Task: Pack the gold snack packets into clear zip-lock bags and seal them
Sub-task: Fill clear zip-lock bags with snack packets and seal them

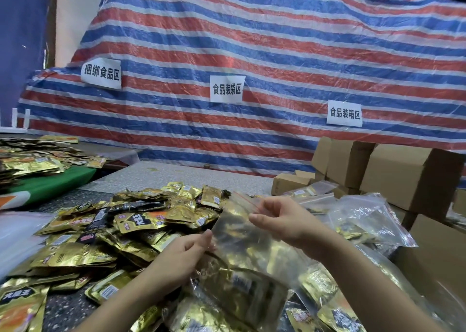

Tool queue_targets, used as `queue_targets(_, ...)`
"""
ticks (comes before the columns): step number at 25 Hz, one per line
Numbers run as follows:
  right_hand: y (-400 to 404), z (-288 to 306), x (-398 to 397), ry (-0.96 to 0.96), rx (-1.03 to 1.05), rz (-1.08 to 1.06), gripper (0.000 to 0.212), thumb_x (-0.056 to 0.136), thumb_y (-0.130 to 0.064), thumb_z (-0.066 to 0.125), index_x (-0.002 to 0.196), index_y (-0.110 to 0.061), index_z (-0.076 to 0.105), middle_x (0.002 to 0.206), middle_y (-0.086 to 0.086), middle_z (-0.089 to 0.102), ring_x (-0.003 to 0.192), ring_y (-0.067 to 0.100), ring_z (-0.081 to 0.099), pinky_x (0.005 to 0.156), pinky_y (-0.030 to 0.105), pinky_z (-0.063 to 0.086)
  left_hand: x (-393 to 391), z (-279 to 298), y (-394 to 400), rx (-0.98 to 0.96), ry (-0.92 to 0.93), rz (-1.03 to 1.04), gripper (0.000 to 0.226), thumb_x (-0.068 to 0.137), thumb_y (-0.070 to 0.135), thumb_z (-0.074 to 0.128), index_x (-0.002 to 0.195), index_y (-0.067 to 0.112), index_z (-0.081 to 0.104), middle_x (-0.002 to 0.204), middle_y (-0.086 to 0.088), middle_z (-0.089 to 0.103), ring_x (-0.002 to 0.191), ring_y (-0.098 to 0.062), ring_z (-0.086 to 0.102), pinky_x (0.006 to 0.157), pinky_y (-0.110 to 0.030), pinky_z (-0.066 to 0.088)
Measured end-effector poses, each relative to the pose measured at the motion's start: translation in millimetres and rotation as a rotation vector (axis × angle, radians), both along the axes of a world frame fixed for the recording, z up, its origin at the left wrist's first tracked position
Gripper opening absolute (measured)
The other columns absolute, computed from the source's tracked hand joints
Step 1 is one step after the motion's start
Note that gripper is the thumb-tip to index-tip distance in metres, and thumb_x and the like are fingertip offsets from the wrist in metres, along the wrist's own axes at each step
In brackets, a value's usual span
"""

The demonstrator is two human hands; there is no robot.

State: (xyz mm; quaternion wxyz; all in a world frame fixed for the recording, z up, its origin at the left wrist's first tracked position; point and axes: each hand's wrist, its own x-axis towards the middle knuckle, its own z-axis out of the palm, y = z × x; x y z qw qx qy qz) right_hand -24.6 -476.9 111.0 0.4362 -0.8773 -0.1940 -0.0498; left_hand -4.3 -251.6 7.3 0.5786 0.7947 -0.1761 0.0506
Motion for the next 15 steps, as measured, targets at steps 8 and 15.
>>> queue_targets(8,-5,18,17,-0.063,0.158,-0.278,0.023,0.107,-0.023,0.04,0.095,-0.006,0.049,0.063,0.005,0.072,0.054,0.021,0.069,0.05,0.035,0.057,-6,-8,-4,-0.144,-0.04,0.145,0.042,0.08,0.058,0.049,0.102,0.027,0.067,0.091,0.008,0.074,0.077,-0.004,0.069,0.067,-0.023,0.054)
queue_targets(15,-145,85,97,-0.144,0.72,-0.819,0.017,0.098,-0.015,0.058,0.113,-0.005,0.059,0.085,0.007,0.057,0.059,0.022,0.05,0.042,0.026,0.042,-5,-9,-5,-0.254,-0.019,0.281,0.024,0.098,0.04,0.047,0.096,0.025,0.066,0.09,-0.002,0.073,0.076,-0.02,0.07,0.063,-0.031,0.057)
